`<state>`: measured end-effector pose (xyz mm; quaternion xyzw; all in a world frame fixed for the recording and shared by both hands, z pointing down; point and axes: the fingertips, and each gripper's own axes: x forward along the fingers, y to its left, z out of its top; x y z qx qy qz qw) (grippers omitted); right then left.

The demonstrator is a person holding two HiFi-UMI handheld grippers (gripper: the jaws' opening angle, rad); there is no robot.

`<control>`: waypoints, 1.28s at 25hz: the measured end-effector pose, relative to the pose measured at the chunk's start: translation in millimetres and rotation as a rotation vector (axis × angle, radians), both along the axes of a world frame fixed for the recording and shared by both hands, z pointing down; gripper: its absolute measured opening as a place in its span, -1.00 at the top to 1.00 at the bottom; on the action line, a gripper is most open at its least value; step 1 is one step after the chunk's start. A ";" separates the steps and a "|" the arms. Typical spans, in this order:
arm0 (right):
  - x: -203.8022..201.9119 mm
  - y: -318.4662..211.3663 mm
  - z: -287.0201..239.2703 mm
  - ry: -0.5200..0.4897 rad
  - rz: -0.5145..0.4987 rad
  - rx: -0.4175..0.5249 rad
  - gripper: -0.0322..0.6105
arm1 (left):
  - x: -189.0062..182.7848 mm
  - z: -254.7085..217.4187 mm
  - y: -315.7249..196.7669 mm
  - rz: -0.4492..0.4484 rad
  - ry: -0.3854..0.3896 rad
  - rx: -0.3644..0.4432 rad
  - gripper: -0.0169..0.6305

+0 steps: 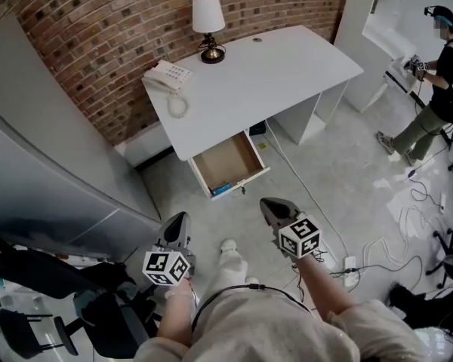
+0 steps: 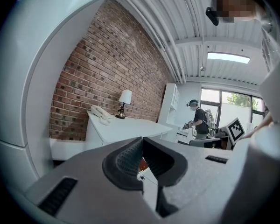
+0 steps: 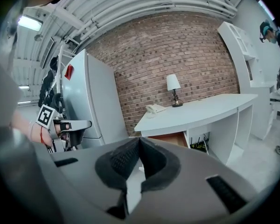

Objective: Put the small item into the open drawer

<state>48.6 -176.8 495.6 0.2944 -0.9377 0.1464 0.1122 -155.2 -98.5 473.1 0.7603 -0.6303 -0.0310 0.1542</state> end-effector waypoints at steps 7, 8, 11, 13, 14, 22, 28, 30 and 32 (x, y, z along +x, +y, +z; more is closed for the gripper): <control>11.6 4.9 -18.8 -0.033 0.022 0.023 0.89 | 1.1 -19.5 9.6 -0.009 -0.017 0.033 0.93; 13.0 5.3 -21.6 -0.038 0.023 0.028 0.89 | 1.8 -23.0 10.4 -0.009 -0.019 0.040 0.93; 17.3 5.7 -30.0 -0.051 0.033 0.041 0.89 | 3.1 -31.7 13.4 -0.010 -0.025 0.056 0.93; 20.5 6.2 -35.2 -0.061 0.040 0.048 0.89 | 3.3 -35.3 16.0 -0.012 -0.033 0.062 0.93; 22.0 6.8 -37.5 -0.065 0.044 0.052 0.89 | 3.1 -36.7 17.6 -0.014 -0.037 0.064 0.93; 26.5 17.1 -55.3 -0.089 0.049 0.095 0.89 | -5.5 -51.3 34.0 -0.035 -0.069 0.094 0.93; 27.0 25.9 -65.7 -0.094 0.042 0.128 0.89 | -13.2 -59.5 46.2 -0.064 -0.084 0.115 0.93; 26.0 28.9 -68.4 -0.098 0.043 0.134 0.89 | -15.7 -62.5 50.9 -0.073 -0.097 0.123 0.93; 25.9 31.7 -70.2 -0.102 0.044 0.140 0.89 | -17.1 -65.6 55.4 -0.078 -0.112 0.132 0.93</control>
